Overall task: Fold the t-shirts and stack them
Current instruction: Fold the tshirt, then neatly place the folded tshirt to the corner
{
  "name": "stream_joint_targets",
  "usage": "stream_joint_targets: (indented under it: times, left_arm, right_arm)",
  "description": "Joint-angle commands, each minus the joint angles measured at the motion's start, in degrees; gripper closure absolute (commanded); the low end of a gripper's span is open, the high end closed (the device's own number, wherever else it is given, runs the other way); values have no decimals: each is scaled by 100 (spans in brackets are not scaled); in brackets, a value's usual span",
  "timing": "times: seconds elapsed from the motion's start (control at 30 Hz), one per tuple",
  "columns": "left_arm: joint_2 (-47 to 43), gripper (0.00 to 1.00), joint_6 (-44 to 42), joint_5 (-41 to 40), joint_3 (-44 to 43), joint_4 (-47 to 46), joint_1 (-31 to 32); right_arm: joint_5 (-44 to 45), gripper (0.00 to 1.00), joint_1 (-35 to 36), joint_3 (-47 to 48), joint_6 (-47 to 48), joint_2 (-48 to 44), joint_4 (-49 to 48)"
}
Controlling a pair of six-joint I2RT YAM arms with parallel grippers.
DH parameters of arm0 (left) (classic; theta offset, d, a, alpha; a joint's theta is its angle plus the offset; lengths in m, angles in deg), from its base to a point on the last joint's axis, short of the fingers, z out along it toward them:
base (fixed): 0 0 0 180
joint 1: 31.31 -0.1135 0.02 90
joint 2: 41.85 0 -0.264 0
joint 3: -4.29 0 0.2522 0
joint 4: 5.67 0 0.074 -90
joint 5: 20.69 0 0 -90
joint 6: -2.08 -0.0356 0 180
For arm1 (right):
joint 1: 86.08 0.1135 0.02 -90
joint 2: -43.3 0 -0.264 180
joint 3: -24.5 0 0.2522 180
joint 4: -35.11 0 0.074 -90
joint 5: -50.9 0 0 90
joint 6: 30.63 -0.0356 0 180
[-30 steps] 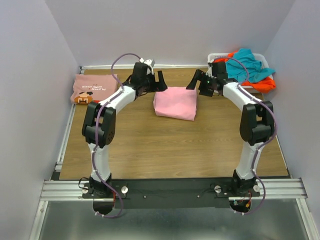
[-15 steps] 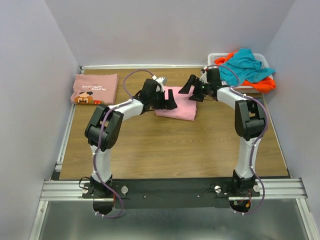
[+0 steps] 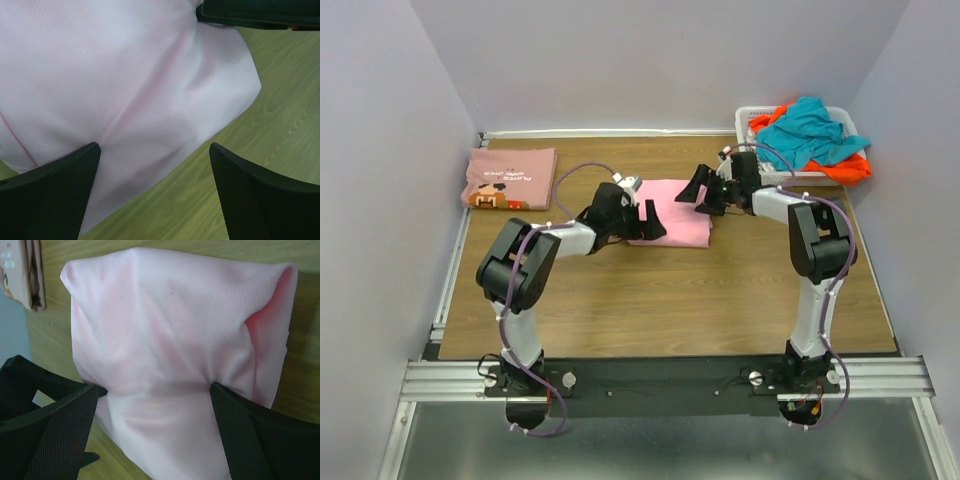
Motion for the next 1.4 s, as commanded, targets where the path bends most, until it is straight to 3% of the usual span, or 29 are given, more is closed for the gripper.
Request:
stream_joint_targets:
  times: [0.0,0.33,0.5,0.6,0.8,1.0,1.2,1.37]
  left_arm:
    - [-506,2,302,-128,985,369,62]
    - [-3090,2,1356,-893,3051,561,694]
    - [-4328,2,1366,-1488,2965,1035,783]
    - [-4550,2,1357,-2060,2728,1501,756]
    - [-3945,2,1199,-2176,2350,1573,317]
    - [-2979,2,979,-1587,2121,1037,-70]
    - [-2416,3,874,-1526,1857,966,-70]
    - [-2108,9,873,-1692,1726,1167,-70]
  right_arm:
    - [204,0,174,-679,449,-51,545]
    - [415,0,771,-1937,818,-1457,492]
    - [108,0,852,-2070,757,-2344,501]
    - [-33,0,896,-2315,643,-3090,501]
    - [-288,0,931,-3151,335,-3796,414]
    - [-121,0,948,-3993,19,-3524,46]
    - [248,0,940,-4127,-25,-3058,44]
    - [152,0,940,-4039,-34,-3628,96]
